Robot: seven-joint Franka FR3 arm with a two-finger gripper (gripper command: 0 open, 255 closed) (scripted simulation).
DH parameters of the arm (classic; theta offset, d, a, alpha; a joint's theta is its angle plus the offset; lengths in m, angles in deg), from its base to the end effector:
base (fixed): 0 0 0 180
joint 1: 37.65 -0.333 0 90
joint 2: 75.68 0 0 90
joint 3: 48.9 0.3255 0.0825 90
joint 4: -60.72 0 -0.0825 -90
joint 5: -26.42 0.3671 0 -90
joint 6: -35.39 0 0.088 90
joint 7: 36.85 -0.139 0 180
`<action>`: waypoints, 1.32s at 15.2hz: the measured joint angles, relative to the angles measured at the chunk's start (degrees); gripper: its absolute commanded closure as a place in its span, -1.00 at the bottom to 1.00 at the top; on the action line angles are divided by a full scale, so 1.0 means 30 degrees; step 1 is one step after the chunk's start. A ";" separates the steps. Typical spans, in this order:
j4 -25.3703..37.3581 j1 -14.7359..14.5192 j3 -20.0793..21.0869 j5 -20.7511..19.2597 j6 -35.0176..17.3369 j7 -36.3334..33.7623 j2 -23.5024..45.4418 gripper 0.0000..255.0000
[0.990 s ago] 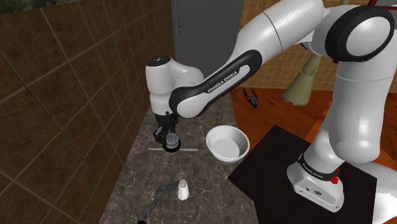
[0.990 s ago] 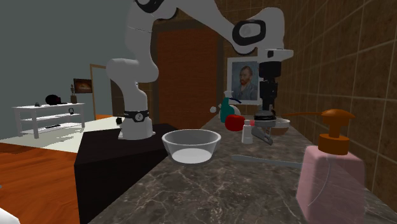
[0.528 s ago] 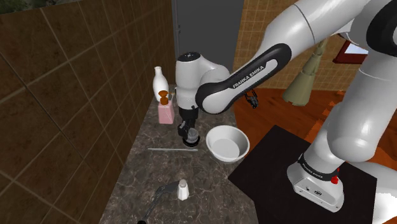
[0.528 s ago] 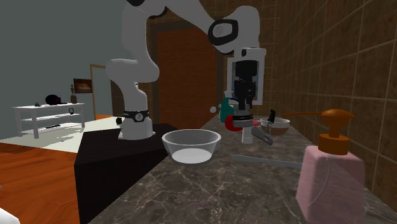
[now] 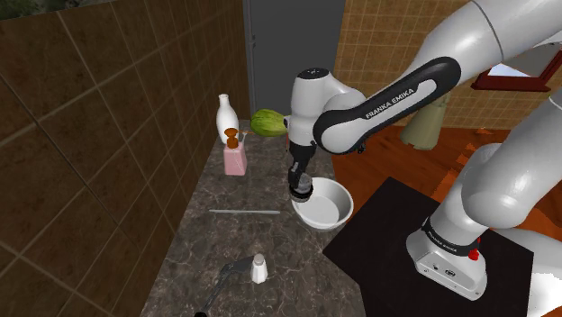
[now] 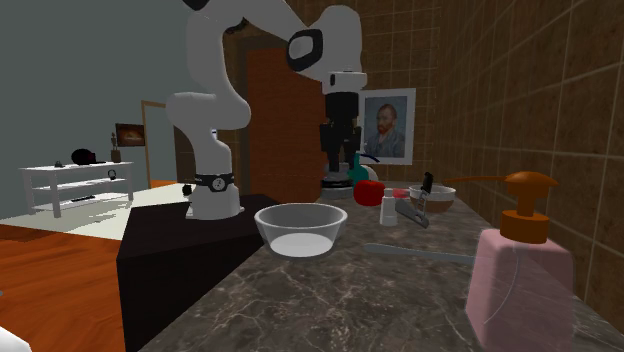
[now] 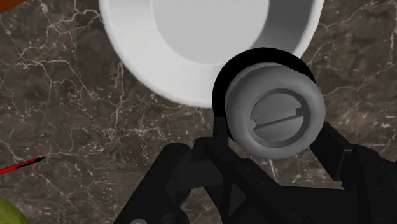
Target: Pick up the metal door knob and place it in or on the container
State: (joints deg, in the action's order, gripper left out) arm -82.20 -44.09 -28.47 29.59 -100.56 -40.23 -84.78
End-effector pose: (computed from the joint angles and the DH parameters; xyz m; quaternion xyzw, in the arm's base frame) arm 0.3971 0.2012 0.3327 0.9830 0.1826 0.0158 0.0042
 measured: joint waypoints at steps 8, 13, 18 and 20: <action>-0.3395 0.0386 -0.1232 0.0730 -0.1524 0.2333 -0.1870 1.00; -0.3851 0.0571 -0.1130 0.0407 -0.3101 0.2179 -0.0723 1.00; -0.4022 0.0713 -0.0924 -0.0078 -0.4490 0.1709 0.0522 1.00; -0.4056 0.0729 -0.0920 -0.0120 -0.4621 0.1688 0.0615 1.00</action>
State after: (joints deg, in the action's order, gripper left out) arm -94.36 -41.90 -31.23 29.23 -114.42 -35.17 -82.94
